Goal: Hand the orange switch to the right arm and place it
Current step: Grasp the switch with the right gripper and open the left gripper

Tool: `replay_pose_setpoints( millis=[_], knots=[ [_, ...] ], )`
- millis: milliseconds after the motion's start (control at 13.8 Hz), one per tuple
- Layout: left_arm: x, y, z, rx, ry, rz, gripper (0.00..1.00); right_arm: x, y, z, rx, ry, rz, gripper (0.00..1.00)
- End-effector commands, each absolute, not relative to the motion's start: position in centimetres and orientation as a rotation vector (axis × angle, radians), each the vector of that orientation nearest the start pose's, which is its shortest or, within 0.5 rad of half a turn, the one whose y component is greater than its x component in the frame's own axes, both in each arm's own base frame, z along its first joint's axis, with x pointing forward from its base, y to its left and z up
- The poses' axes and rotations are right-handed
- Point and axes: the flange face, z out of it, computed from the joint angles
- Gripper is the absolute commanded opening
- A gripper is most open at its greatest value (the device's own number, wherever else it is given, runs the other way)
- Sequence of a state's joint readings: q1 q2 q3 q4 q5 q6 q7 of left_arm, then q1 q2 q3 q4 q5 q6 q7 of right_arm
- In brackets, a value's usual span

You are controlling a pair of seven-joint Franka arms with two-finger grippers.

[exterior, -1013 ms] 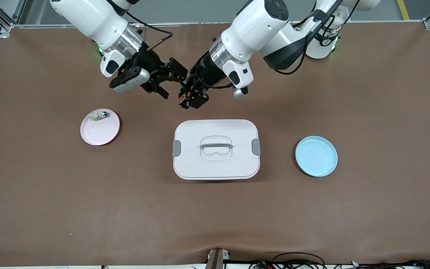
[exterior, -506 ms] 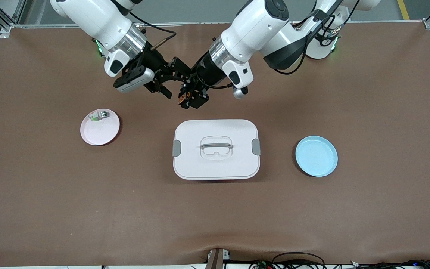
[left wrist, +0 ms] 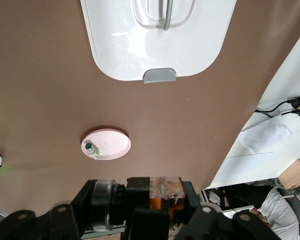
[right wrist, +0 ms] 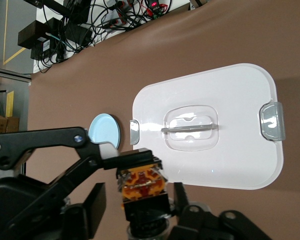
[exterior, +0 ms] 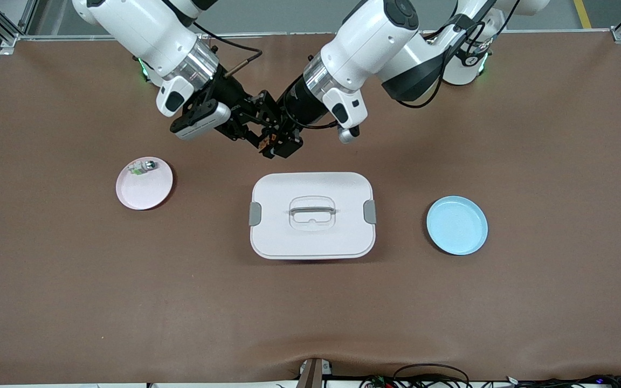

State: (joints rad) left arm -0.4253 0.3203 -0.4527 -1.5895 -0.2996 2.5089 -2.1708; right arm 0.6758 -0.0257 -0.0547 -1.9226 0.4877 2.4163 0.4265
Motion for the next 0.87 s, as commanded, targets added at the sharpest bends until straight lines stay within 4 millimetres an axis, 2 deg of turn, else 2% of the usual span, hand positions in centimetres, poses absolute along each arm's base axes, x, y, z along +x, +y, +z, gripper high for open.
replay_pose_setpoints(
  millis=[0, 289, 434, 506, 579, 651, 723, 796],
  knots=[
    [47.41, -51.18, 54.30, 1.756, 1.722, -0.445, 0.11, 48.19, 35.59, 56.25, -2.490, 0.118, -0.292, 0.00],
    [47.39, -51.17, 54.40, 1.756, 1.719, -0.444, 0.12, 48.26, 35.37, 56.26, -2.491, 0.124, -0.285, 0.00],
    [47.46, -51.10, 54.40, 1.757, 1.718, -0.441, 0.16, 48.29, 35.27, 56.35, -2.486, 0.143, -0.279, 0.00],
    [47.51, -51.01, 54.50, 1.755, 1.718, -0.439, 0.30, 48.39, 35.13, 56.33, -2.487, 0.146, -0.279, 0.00],
    [47.60, -50.95, 54.57, 1.758, 1.713, -0.435, 0.59, 48.44, 35.05, 56.33, -2.487, 0.148, -0.280, 0.00],
    [47.60, -50.95, 54.57, 1.759, 1.711, -0.435, 0.73, 48.44, 35.05, 56.33, -2.487, 0.148, -0.280, 0.00],
    [47.58, -50.94, 54.74, 1.756, 1.710, -0.435, 1.00, 48.44, 35.05, 56.33, -2.487, 0.148, -0.280, 0.00],
    [47.59, -50.94, 54.76, 1.750, 1.715, -0.438, 1.00, 48.49, 34.98, 56.33, -2.487, 0.150, -0.280, 0.00]
  ],
)
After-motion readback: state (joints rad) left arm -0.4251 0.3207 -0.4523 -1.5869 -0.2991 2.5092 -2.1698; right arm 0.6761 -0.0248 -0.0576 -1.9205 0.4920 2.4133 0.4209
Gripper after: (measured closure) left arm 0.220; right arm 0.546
